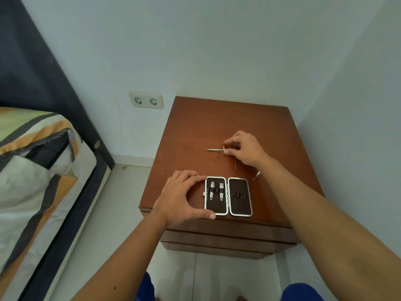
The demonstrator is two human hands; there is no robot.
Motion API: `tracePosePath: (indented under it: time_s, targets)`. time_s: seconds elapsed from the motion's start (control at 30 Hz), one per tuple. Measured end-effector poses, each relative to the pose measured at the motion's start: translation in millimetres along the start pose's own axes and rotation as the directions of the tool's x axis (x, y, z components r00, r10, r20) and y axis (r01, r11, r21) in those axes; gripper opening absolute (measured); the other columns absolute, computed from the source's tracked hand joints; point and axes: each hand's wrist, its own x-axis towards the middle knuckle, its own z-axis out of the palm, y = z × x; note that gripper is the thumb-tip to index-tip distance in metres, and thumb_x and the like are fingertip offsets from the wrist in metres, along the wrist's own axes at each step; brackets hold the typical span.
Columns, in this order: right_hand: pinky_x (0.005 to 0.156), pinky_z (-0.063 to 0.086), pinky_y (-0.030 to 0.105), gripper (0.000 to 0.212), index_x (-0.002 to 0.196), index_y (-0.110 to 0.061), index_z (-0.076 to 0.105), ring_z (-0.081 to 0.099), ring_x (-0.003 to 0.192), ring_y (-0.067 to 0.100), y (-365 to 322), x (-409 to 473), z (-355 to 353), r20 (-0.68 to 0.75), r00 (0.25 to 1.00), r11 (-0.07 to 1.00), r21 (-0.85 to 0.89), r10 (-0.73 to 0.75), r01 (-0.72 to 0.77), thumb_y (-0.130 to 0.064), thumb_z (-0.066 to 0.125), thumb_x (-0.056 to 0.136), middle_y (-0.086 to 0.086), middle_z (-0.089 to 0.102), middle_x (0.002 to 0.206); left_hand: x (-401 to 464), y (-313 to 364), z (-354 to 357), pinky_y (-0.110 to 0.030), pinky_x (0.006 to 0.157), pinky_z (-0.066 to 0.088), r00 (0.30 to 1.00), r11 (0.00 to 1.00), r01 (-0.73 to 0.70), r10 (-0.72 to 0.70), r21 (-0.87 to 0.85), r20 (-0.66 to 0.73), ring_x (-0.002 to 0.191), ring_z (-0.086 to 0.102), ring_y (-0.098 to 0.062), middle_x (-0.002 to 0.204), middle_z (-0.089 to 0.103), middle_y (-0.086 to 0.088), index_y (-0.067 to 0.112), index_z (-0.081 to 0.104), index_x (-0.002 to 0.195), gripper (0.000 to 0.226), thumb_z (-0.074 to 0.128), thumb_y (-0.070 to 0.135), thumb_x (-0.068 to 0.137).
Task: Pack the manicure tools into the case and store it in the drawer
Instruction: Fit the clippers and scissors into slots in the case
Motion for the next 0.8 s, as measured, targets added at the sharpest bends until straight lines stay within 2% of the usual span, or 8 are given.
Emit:
tracePosePath:
  time_s: [0.17,0.33,0.37,0.43,0.5,0.6,0.67,0.8]
  targets:
    - [0.099,0.047,0.034,0.03,0.117,-0.025,0.079,0.058,0.108,0.019,0.5,-1.4,0.7,0.02,1.0,0.999,-0.023,-0.021,0.022,-0.033,0.084,0.088,-0.011,0.06,0.11,0.1,-0.4,0.6,-0.034,0.113,0.037,1.0,1.0,-0.007,0.007,0.004,-0.002,0.131,0.034,-0.001,0.139,0.042,0.026,0.044,0.047,0.147,0.11,0.07,0.096,0.053]
    - [0.094,0.054,0.039,0.021,0.093,-0.038,0.074,0.063,0.103,0.019,-5.4,-8.5,-0.8,-0.028,0.998,0.994,0.099,0.058,-0.055,-0.027,0.089,0.083,-0.004,0.073,0.096,-0.3,-0.4,0.9,-0.032,0.112,0.036,1.0,1.0,-0.007,0.007,0.011,-0.013,0.131,0.034,-0.001,0.138,0.043,0.027,0.045,0.048,0.146,0.11,0.071,0.096,0.052]
    - [0.093,0.055,0.038,0.021,0.09,-0.038,0.074,0.065,0.1,0.017,-6.4,-10.0,-1.4,-0.052,0.996,0.992,0.115,0.067,-0.061,-0.026,0.089,0.083,-0.005,0.074,0.092,-0.4,-0.5,0.8,-0.032,0.111,0.036,1.0,1.0,-0.007,0.008,0.011,-0.016,0.131,0.034,0.0,0.138,0.043,0.027,0.045,0.048,0.146,0.11,0.071,0.096,0.052]
    - [0.089,0.053,0.022,0.014,0.091,-0.032,0.078,0.064,0.093,0.006,-11.4,-16.3,-6.0,-0.093,0.994,0.988,0.149,0.063,-0.049,-0.023,0.087,0.085,-0.013,0.074,0.087,-0.5,-1.2,1.0,-0.033,0.111,0.037,1.0,1.0,-0.009,0.009,0.009,-0.014,0.131,0.034,0.0,0.137,0.043,0.027,0.045,0.048,0.146,0.11,0.071,0.096,0.052]
    - [0.078,0.05,0.014,0.01,0.091,-0.028,0.08,0.063,0.079,-0.004,-19.6,-26.0,-12.4,-0.132,0.987,0.975,0.213,0.086,-0.057,-0.022,0.086,0.086,-0.017,0.074,0.083,0.1,-1.9,1.5,-0.035,0.111,0.038,1.0,1.0,-0.003,0.003,0.009,-0.006,0.131,0.035,-0.001,0.138,0.043,0.027,0.044,0.048,0.146,0.111,0.069,0.098,0.051]
    - [0.077,0.056,0.025,0.008,0.088,-0.028,0.082,0.07,0.075,-0.003,-28.1,-47.0,-16.5,-0.184,0.972,0.926,0.371,0.144,-0.066,-0.023,0.087,0.085,-0.013,0.079,0.077,0.5,-2.7,2.2,-0.037,0.112,0.039,1.0,1.0,0.005,-0.005,0.008,-0.003,0.131,0.036,-0.003,0.139,0.043,0.025,0.044,0.048,0.146,0.112,0.067,0.1,0.051]
    - [0.081,0.059,0.034,0.007,0.088,-0.027,0.083,0.076,0.081,0.012,-34.6,-65.5,-15.1,-0.204,0.958,0.88,0.467,0.2,-0.084,-0.025,0.088,0.084,-0.01,0.081,0.08,0.7,-2.6,2.0,-0.037,0.111,0.039,1.0,1.0,-0.003,0.003,0.009,-0.006,0.131,0.035,-0.003,0.139,0.044,0.025,0.043,0.049,0.146,0.112,0.068,0.099,0.051]
    - [0.076,0.055,0.033,0.008,0.088,-0.024,0.083,0.067,0.071,0.007,-42.9,-108.3,-6.0,-0.213,0.939,0.818,0.565,0.271,-0.108,-0.023,0.089,0.083,-0.003,0.079,0.079,0.4,-0.8,1.3,-0.035,0.112,0.036,0.999,1.0,-0.025,0.025,0.006,-0.028,0.131,0.036,-0.004,0.137,0.046,0.023,0.042,0.052,0.144,0.108,0.071,0.095,0.052]
